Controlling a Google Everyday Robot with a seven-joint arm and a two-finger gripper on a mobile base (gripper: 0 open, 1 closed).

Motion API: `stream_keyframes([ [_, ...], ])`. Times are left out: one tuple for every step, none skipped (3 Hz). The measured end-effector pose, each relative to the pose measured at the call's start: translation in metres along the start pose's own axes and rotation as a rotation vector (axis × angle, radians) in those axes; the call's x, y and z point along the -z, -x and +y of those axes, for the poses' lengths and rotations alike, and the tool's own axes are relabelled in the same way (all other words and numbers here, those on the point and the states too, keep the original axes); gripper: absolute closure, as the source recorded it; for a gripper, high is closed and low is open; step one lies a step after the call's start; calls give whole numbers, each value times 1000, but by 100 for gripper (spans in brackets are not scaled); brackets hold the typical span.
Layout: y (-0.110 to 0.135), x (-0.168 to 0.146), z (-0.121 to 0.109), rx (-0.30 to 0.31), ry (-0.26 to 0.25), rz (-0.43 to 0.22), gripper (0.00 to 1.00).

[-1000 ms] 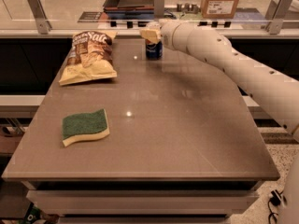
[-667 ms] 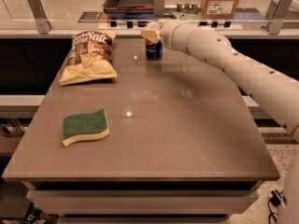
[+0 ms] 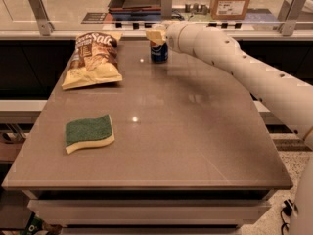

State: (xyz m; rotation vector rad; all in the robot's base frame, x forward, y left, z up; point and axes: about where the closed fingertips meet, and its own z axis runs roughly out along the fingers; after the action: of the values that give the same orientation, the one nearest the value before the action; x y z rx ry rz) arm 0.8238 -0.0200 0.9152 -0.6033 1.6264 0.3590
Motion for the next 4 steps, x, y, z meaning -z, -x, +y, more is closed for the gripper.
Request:
stream_keyframes([
  [6,2,3,-2,10,-11,100],
  [17,18,10,-20,50,-27,100],
  [21,24,12,-19,53,-31,100],
  [23,25,12,-17,48,-43,100],
])
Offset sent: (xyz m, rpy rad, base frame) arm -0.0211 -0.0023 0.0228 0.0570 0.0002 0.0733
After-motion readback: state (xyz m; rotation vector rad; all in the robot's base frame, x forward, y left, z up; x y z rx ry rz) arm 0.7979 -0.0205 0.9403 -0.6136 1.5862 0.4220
